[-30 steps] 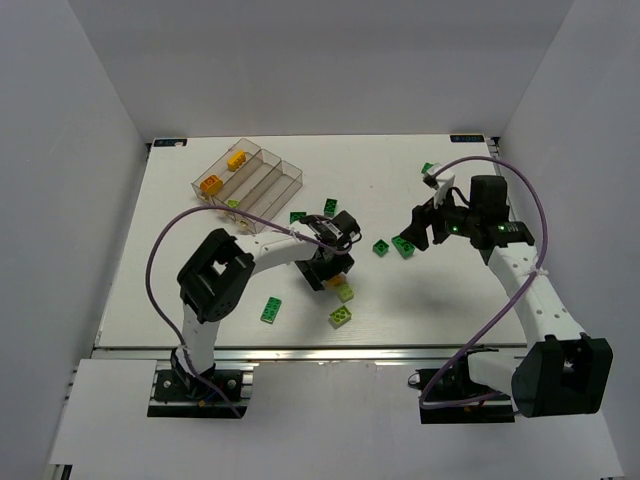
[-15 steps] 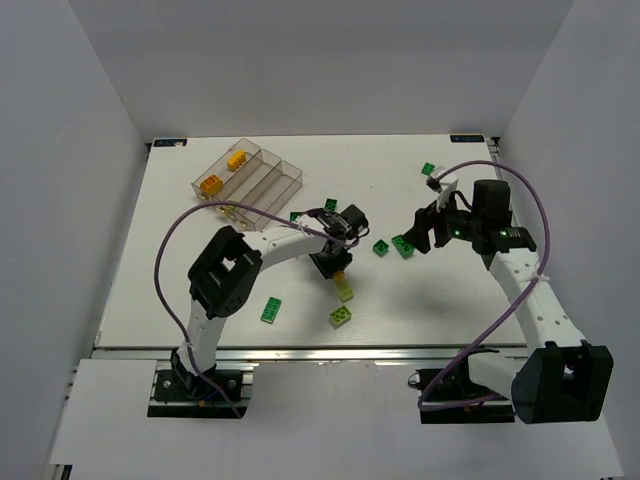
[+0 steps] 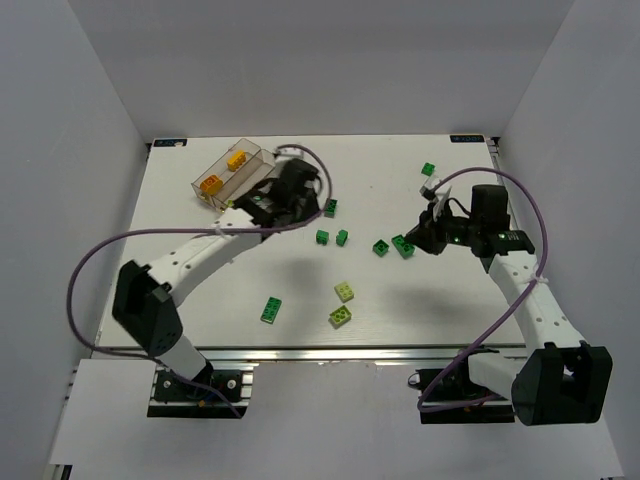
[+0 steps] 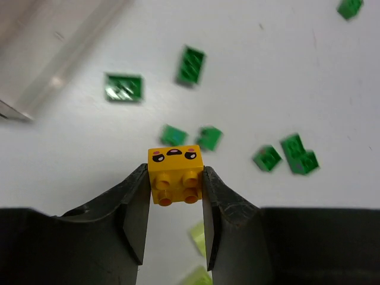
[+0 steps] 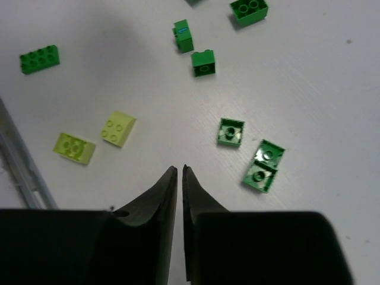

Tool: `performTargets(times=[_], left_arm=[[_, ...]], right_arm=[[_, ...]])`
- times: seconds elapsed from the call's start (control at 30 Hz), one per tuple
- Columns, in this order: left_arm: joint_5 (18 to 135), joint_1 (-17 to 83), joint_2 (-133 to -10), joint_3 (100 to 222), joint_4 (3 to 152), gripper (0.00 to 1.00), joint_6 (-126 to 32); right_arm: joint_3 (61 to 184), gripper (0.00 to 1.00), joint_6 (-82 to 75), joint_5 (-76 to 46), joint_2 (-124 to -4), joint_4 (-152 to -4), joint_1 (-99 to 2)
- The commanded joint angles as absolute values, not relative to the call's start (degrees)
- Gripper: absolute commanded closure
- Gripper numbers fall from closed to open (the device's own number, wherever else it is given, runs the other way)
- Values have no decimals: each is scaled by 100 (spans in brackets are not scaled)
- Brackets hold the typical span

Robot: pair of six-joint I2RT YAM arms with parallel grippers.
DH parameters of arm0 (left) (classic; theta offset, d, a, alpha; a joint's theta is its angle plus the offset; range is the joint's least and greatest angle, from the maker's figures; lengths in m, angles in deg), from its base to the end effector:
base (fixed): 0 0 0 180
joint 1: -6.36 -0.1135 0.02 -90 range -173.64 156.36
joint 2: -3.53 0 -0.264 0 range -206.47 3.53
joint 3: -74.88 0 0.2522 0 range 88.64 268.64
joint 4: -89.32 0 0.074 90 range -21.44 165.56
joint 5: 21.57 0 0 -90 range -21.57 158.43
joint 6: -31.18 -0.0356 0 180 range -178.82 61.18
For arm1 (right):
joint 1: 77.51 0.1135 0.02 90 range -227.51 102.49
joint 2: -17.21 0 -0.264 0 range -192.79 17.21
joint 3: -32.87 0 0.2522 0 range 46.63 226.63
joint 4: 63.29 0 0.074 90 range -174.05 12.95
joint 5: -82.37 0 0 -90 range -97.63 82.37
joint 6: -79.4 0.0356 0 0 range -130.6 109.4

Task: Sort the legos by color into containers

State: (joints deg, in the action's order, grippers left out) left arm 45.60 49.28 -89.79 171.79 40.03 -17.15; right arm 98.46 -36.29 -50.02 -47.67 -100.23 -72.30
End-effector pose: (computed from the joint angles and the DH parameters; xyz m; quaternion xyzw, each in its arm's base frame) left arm 0.2742 -0.2361 0.3164 -0.0647 0.9086 -0.1131 0.3967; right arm 0.2378 0.0458 0.2964 -0.3791 0.7580 0.2424 0.4722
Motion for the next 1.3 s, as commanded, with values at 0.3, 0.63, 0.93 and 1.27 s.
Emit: performTargets(times=[0.3,0.63,0.93,1.27], left_arm=[[6516,2114,-9015,17169,5314,100,-5117],[6510,1208,-10281,18118,5622,100,-5407],[6096,1040,-11028,18382,6307,100,-5056],[5314,1023,-11582,18707,6518,100,-4924]], right_arm=[[9611,100,-4259,-5737,-4677,-10298,-7074],[9602,100,-4259,-5667,-4748,-10254,-6960],[9576,100,-4294,-5623,-4783,-10403,-6784],[9497,96,-4303,-5597,-4836,-10386,-6670]])
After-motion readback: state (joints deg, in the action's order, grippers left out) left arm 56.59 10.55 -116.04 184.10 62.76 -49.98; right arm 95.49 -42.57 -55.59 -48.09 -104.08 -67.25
